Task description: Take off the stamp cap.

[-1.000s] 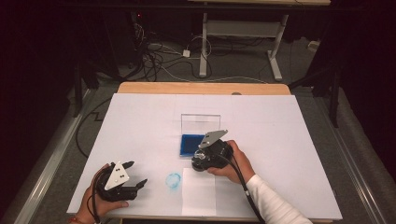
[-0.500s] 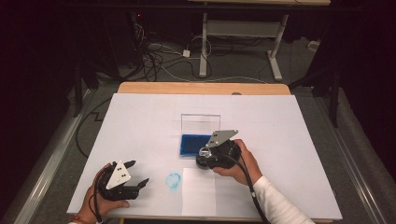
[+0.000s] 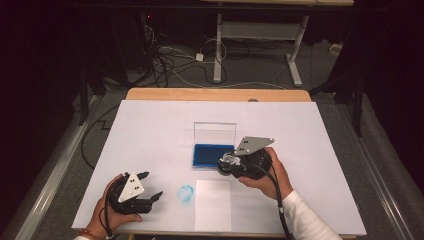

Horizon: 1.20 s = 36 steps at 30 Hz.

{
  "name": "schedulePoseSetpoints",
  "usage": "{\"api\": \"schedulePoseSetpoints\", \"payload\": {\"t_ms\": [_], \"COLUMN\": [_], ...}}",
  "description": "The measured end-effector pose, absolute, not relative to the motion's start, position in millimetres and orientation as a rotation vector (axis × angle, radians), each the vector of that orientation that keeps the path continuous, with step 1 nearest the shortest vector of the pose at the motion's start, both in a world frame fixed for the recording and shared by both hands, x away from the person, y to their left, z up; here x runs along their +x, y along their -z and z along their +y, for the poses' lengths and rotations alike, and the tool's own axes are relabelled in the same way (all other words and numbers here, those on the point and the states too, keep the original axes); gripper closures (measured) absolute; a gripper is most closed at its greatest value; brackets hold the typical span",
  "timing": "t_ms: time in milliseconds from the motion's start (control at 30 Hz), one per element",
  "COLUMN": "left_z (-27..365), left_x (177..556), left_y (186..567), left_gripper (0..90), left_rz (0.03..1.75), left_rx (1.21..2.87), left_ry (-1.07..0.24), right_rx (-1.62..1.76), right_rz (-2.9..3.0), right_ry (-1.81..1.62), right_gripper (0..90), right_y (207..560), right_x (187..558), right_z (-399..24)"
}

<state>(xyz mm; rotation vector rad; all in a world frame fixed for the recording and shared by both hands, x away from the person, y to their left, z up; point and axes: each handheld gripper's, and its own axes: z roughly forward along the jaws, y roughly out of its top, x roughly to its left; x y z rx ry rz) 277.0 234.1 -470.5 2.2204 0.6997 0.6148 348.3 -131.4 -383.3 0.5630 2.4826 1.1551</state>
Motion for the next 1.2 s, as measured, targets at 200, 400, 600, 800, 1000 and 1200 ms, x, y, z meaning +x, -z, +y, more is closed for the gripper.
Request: {"api": "schedulePoseSetpoints", "payload": {"t_ms": [200, 400, 600, 800, 1000, 1200], "left_z": [234.6, 232.7, 227.0, 219.2, 206.9, 182.6], "left_x": [278.9, 279.3, 278.7, 285.0, 291.7, 297.0], "left_y": [470.0, 469.9, 466.0, 460.5, 453.0, 445.6], "left_gripper": [22.6, 22.6, 19.7, 19.3, 19.3, 19.3], "left_rz": [0.719, 0.712, 0.658, 0.653, 0.636, 0.58], "left_rx": [2.212, 2.202, 2.187, 2.169, 2.14, 2.121], "left_ry": [-0.616, -0.568, -0.544, -0.533, -0.513, -0.496], "right_rx": [0.577, 0.568, 0.565, 0.564, 0.551, 0.532], "right_rz": [2.452, 2.441, 2.427, 2.412, 2.408, 2.421], "right_ry": [-1.182, -1.212, -1.24, -1.275, -1.308, -1.32], "right_gripper": [57.2, 57.2, 57.2, 57.2, 57.2, 57.2], "right_y": [373.7, 367.1, 361.8, 353.4, 347.1, 348.5], "right_x": [344.4, 343.3, 343.2, 344.8, 346.5, 344.0], "right_z": [-141.0, -141.8, -136.9, -135.6, -126.2, -114.8]}}
